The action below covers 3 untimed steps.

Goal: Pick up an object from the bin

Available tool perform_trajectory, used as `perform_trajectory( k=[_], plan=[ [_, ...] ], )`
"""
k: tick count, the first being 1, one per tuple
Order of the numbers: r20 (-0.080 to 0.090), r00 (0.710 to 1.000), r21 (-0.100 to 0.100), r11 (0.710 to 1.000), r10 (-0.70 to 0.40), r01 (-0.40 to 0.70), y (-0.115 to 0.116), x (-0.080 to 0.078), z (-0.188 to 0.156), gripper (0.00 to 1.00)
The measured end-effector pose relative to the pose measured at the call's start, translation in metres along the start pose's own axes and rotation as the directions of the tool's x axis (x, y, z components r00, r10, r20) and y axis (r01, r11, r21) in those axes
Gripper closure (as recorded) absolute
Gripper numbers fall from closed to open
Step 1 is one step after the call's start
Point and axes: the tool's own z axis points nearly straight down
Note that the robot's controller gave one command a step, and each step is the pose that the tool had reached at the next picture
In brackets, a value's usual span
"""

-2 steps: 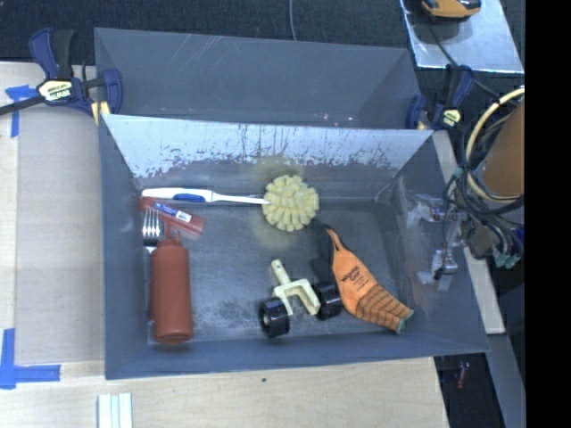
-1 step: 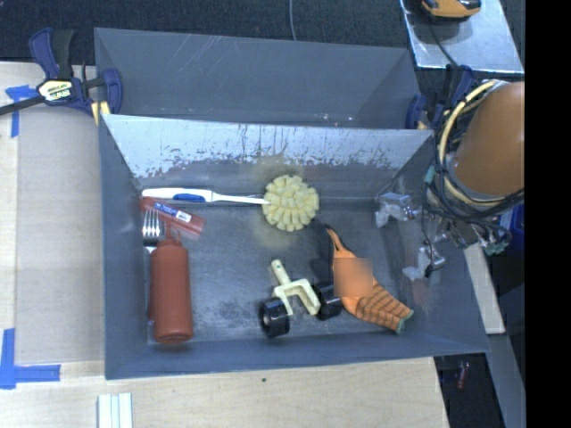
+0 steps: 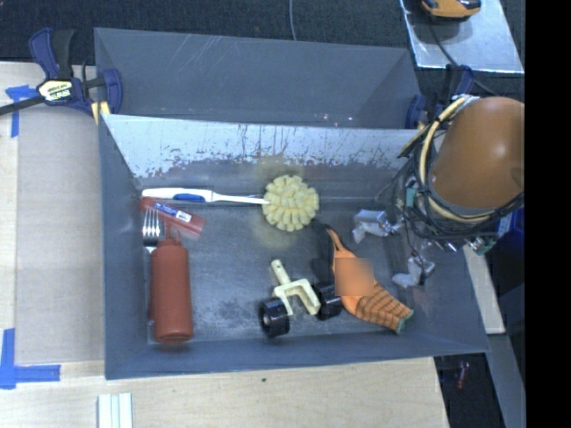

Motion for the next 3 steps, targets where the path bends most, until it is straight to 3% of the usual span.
perform_trajectory(
  k=[1, 2, 3],
  plan=[
    [0.004, 0.987, 0.003, 0.987, -0.164, 0.164, 0.039, -0.044, -0.006, 0.00],
    [0.002, 0.855, 0.000, 0.855, -0.519, 0.519, 0.053, -0.029, 0.008, 0.00],
    [0.004, 0.723, 0.007, 0.723, -0.691, 0.691, 0.070, -0.057, 0.011, 0.00]
  ],
)
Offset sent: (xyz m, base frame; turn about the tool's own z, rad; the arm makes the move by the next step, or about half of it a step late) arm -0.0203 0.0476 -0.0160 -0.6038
